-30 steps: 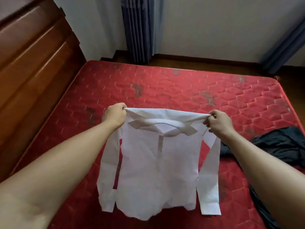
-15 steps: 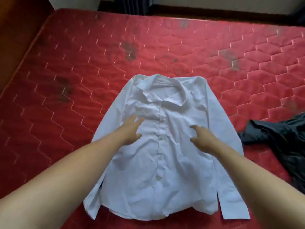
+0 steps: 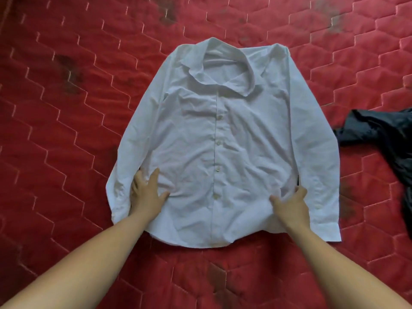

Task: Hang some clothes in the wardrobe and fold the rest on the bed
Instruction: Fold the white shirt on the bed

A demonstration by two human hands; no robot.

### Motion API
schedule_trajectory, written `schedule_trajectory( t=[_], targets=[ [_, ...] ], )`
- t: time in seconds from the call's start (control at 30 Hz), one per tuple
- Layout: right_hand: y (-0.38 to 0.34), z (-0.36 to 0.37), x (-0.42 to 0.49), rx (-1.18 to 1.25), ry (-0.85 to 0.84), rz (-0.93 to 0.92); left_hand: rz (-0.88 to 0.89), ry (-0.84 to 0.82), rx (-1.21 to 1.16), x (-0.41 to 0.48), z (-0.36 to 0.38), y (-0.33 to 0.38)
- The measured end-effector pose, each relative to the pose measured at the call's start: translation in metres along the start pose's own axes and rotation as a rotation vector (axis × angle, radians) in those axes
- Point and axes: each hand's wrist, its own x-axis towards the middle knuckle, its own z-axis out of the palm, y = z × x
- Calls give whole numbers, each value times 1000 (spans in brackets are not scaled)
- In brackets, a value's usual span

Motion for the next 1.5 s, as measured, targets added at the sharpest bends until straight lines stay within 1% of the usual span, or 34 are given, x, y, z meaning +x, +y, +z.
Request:
schedule_trajectory(
  t=[0.1, 0.17, 0.23, 0.3, 0.37, 0.43, 0.5, 0.6, 0.63, 0.67, 0.7, 0.73, 0.77, 0.8, 0.83, 0.87, 0.93, 1.0, 1.07, 1.17, 1.27, 1.33, 1.4, 1.5],
  targets=[
    [17, -7, -11, 150, -25, 83, -131, 15, -275, -21, -3, -12],
    [29, -13, -18, 229, -36, 173, -188, -23, -363, -35, -6, -18],
    [40, -17, -23, 333, -106, 267, -154, -98, -458, -47, -8, -22],
    [47, -20, -27, 398, -168, 285, -107, -187, -499, -57, -9, -26],
    [54, -23, -30, 367, -126, 240, -99, -208, -456, -63, -10, -31],
    [62, -28, -35, 302, -40, 208, -162, -172, -391, -66, -11, -38],
    [74, -32, -42, 181, -32, 160, -197, -191, -274, -69, -14, -45],
    [86, -37, -55, -151, -166, 67, -67, -400, 86, -73, -18, -49],
    [88, -37, -58, -294, -202, 35, -28, -447, 216, -75, -19, -47],
    [86, -37, -60, -420, -186, -6, -6, -453, 324, -76, -21, -43],
    [82, -36, -62, -517, -117, -63, 9, -406, 391, -75, -24, -39],
    [74, -35, -63, -576, -31, -138, 40, -326, 422, -72, -27, -34],
    [63, -33, -63, -607, 38, -238, 104, -238, 419, -67, -29, -28],
    [49, -29, -62, -629, 62, -340, 191, -171, 408, -61, -30, -20],
    [35, -25, -59, -648, 32, -417, 281, -130, 404, -54, -30, -12],
    [20, -21, -55, -669, -33, -474, 356, -114, 411, -45, -30, -4],
    [-5, -10, -44, -720, -166, -541, 430, -160, 439, -26, -30, 14],
    [-26, -2, -31, -755, -253, -553, 447, -248, 497, -7, -30, 32],
    [-42, 5, -21, -809, -267, -554, 468, -294, 558, 8, -32, 46],
    [-71, 8, -3, -891, -94, -607, 521, -146, 577, 30, -37, 65],
    [-116, 7, 27, -809, 35, -684, 541, -54, 494, 66, -47, 91],
    [-153, 5, 52, -743, 82, -762, 526, -32, 412, 95, -53, 110],
    [-190, 2, 77, -688, 89, -789, 484, -37, 292, 125, -58, 133],
    [-230, -4, 114, -637, 32, -718, 420, 19, 118, 166, -67, 166]
  ],
)
